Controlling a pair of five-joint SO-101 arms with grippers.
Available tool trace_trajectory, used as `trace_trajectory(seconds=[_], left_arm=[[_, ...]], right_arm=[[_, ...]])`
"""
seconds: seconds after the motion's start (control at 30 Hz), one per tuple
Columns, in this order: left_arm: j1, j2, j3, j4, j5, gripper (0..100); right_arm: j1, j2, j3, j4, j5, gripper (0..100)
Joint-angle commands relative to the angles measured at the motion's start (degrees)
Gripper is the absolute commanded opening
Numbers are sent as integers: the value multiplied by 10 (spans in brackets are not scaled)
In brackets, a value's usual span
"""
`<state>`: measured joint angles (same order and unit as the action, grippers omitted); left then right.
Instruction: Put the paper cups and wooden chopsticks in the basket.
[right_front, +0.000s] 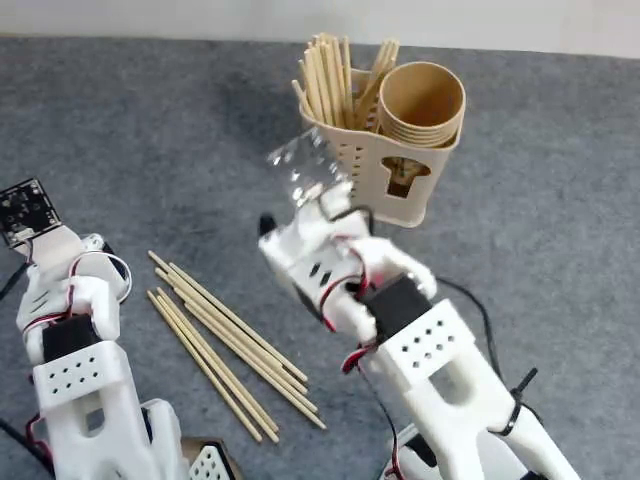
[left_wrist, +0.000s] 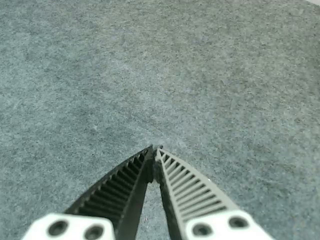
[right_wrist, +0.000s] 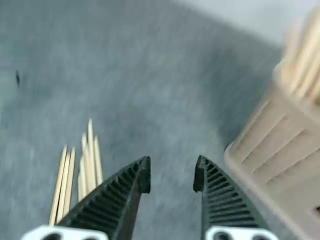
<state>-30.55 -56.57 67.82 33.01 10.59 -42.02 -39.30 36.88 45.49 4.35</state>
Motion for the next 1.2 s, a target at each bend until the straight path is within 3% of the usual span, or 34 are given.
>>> trace_trajectory(seconds=[0.0, 0.27, 0.4, 0.77, 1.17], left_arm=[[-5, -11, -7, -11, 6, 32], [-31, -11, -11, -11, 28, 40], [-34, -11, -10, -11, 28, 77], [-31, -11, -8, -11, 28, 78], [-31, -11, -8, -11, 28, 77]], right_arm=[[-31, -17, 46, -17, 7, 155], [-127, -16, 196, -122, 11, 156], [-163, 30, 221, -124, 39, 156], [-163, 235, 121, -123, 40, 152], [-161, 327, 81, -121, 41, 152]])
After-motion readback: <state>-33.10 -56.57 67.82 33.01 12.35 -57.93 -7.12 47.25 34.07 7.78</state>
